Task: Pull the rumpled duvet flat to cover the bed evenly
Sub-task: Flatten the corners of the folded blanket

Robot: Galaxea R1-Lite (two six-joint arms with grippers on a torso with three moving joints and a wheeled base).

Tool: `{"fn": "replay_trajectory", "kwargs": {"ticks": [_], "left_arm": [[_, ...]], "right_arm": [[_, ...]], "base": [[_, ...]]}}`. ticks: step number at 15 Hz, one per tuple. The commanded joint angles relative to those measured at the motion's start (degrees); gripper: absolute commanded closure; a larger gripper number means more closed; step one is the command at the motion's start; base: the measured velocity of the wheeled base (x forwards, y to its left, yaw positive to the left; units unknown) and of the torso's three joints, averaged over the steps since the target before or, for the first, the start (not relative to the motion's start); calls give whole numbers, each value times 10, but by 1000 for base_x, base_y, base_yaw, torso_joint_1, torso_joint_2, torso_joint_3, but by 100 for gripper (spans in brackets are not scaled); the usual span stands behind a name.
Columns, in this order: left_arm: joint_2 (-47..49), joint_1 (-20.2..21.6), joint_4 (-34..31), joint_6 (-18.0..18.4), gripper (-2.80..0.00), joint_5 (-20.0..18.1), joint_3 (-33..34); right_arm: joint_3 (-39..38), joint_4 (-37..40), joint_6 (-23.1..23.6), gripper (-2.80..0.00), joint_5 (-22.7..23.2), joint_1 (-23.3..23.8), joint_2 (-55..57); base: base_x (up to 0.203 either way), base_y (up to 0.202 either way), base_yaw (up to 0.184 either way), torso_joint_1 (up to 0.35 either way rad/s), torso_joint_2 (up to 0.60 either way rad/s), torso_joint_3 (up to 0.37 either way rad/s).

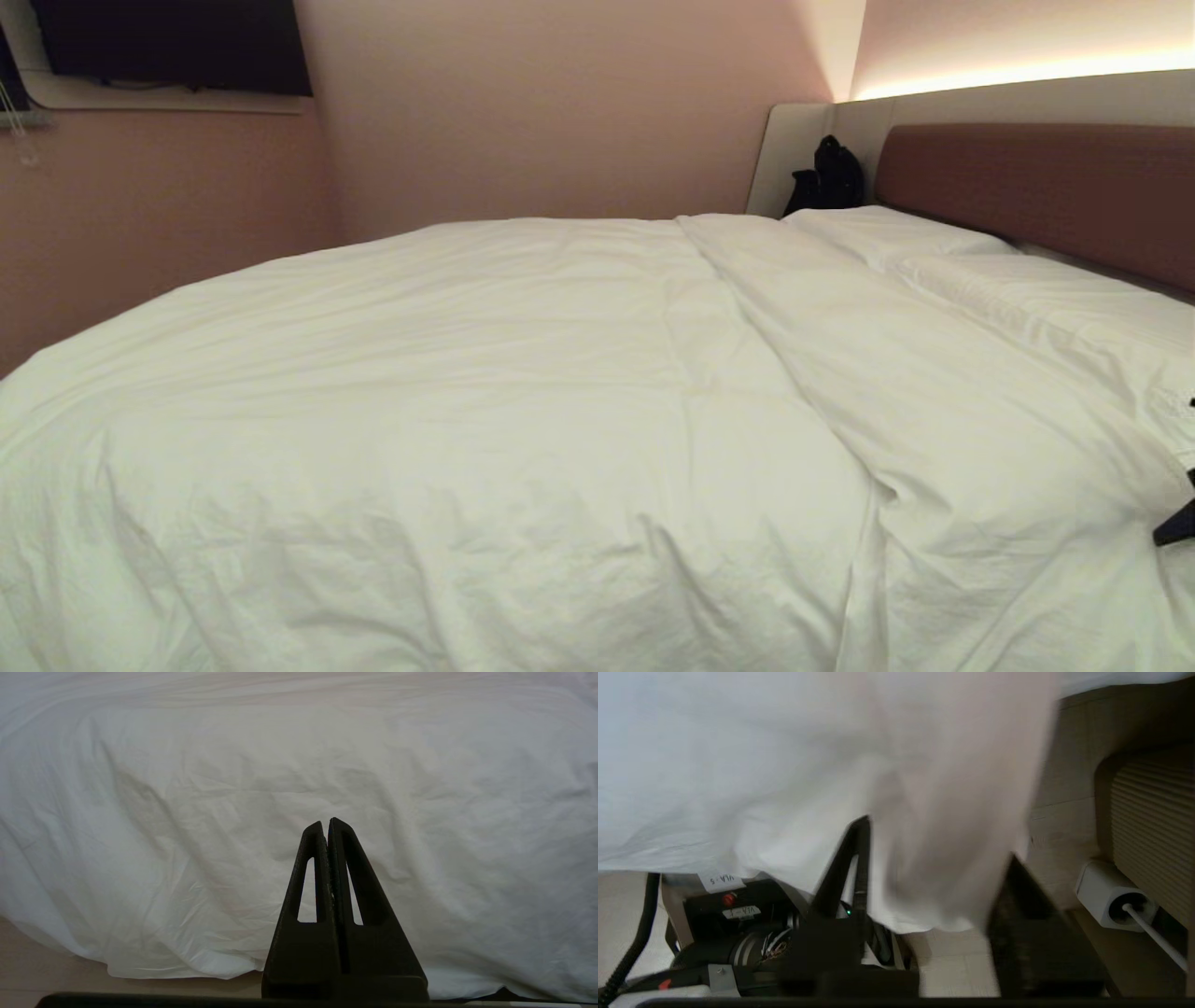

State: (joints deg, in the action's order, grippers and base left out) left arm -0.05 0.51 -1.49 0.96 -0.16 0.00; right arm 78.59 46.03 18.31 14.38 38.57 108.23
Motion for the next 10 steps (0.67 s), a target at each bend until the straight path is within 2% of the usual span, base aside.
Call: {"fn": "replay_trajectory", "kwargs": {"ticks": [1,6,10], "left_arm": [[0,0,0,0,0,0,0],[0,0,0,0,0,0,0],[0,0,0,0,0,0,0]], "right_arm": [[-21,-1,6,-280,-17,-9,-2],[-41,1,21,-280,-17,-9,-83],[-38,24,18,-280,-9,-17,-230]], "base": [[0,0,0,0,0,0],[0,0,0,0,0,0],[0,0,0,0,0,0]]}}
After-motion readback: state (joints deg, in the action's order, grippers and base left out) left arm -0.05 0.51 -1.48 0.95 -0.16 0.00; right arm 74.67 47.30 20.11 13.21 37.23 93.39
